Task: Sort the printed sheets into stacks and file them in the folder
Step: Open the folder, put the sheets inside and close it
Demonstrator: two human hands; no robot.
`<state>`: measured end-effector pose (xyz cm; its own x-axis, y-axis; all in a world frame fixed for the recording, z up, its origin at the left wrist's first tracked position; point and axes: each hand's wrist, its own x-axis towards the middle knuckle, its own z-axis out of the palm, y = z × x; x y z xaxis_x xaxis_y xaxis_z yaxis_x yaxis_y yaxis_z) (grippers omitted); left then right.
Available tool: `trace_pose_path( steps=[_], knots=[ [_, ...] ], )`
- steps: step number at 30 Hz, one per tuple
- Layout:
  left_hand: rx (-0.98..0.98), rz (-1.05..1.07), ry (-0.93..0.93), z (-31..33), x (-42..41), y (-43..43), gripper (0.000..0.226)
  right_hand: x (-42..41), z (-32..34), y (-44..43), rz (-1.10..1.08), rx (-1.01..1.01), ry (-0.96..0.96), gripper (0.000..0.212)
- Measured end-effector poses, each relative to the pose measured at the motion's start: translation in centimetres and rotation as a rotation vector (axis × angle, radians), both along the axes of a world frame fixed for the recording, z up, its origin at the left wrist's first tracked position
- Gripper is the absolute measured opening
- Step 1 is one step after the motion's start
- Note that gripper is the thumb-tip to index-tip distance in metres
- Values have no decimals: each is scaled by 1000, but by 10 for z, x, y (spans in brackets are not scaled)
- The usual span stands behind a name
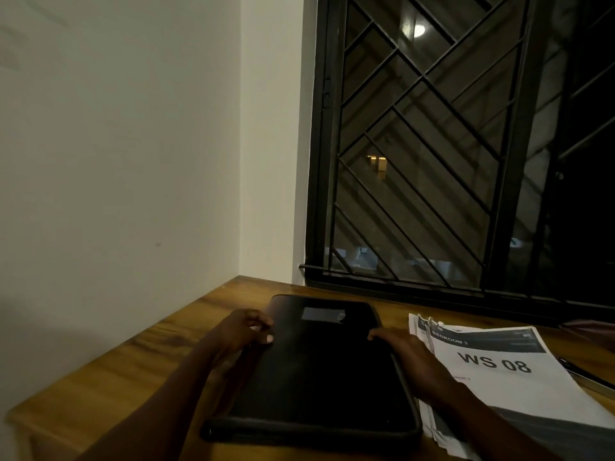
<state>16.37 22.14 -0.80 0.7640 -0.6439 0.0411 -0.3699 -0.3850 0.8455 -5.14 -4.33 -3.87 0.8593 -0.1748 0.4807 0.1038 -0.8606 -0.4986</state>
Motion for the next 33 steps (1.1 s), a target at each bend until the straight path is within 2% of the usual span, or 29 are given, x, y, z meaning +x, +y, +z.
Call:
trace_pose_path(
  steps=[4, 9, 11, 13, 15, 16, 19, 23, 28, 33],
  knots=[
    [142, -33, -138, -1, 5, -5, 29, 1, 1, -3, -23, -343, 86, 21],
    [130, 10, -278, -1, 11, -12, 15, 9, 3, -14, -85, -476, 131, 25],
    [119, 24, -317, 0, 13, -19, 10, 17, 9, -20, -153, -412, 181, 23],
    [137, 6, -363, 0, 16, -31, 8, 35, 16, -26, -201, -280, 230, 33],
    [189, -25, -411, 0, 15, -42, 18, 53, 24, -24, -224, -169, 217, 41],
    [218, -36, -429, -2, 17, -48, 26, 62, 27, -21, -222, -146, 205, 37],
    [260, -70, -445, -10, 22, -61, 42, 92, 28, -11, -187, -130, 212, 14],
    [206, -84, -464, -21, 37, -68, 42, 140, 27, -1, -169, -123, 285, 8],
    [150, -62, -511, -31, 50, -73, 43, 199, 24, 12, -183, -82, 279, 21],
    [226, -83, -587, -35, 57, -76, 43, 259, 24, 22, -198, -52, 306, 28]
  ],
)
